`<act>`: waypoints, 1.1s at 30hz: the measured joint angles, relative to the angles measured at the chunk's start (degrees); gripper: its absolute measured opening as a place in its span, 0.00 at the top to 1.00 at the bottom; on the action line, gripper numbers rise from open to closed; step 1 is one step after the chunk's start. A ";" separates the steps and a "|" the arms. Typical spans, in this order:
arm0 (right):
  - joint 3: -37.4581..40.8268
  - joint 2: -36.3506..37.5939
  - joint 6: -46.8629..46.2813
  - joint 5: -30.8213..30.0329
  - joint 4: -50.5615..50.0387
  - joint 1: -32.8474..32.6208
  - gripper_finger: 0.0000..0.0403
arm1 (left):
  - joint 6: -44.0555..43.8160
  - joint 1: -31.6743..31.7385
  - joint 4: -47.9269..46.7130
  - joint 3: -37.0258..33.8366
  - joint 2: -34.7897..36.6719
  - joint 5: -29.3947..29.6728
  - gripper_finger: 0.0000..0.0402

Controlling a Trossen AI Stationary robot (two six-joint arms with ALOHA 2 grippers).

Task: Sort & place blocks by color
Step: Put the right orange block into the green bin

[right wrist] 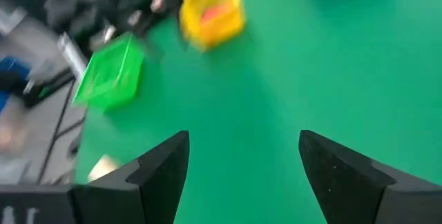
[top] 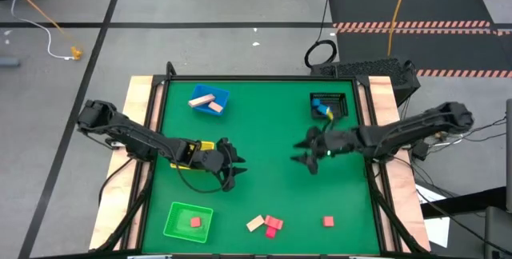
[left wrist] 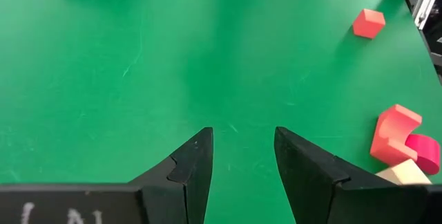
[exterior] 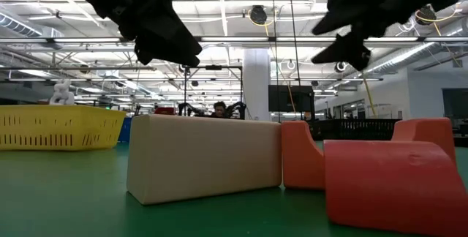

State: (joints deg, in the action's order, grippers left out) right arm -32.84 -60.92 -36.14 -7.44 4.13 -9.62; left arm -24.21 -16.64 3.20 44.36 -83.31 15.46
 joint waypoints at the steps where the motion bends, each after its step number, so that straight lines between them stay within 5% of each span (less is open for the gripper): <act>1: 0.00 -1.26 -1.86 0.03 -0.01 -2.14 0.35 | -0.09 0.00 -0.01 0.00 0.01 0.00 0.61; 11: 0.00 -7.39 -36.44 15.94 -3.50 -17.09 0.35 | 0.05 -0.34 0.04 0.00 0.01 -0.02 0.61; 26: -0.99 -10.76 -62.48 11.76 -2.81 -31.88 0.35 | 1.19 -0.81 -1.79 0.00 0.01 -0.42 0.61; 33: -8.52 -14.34 -64.64 11.96 -0.94 -33.11 0.35 | 1.99 -0.75 -3.82 0.00 0.01 -0.44 0.61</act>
State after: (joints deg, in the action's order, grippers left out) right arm -41.36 -75.26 -100.78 4.51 3.19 -42.73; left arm -22.22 -17.39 -0.62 44.36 -83.31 15.03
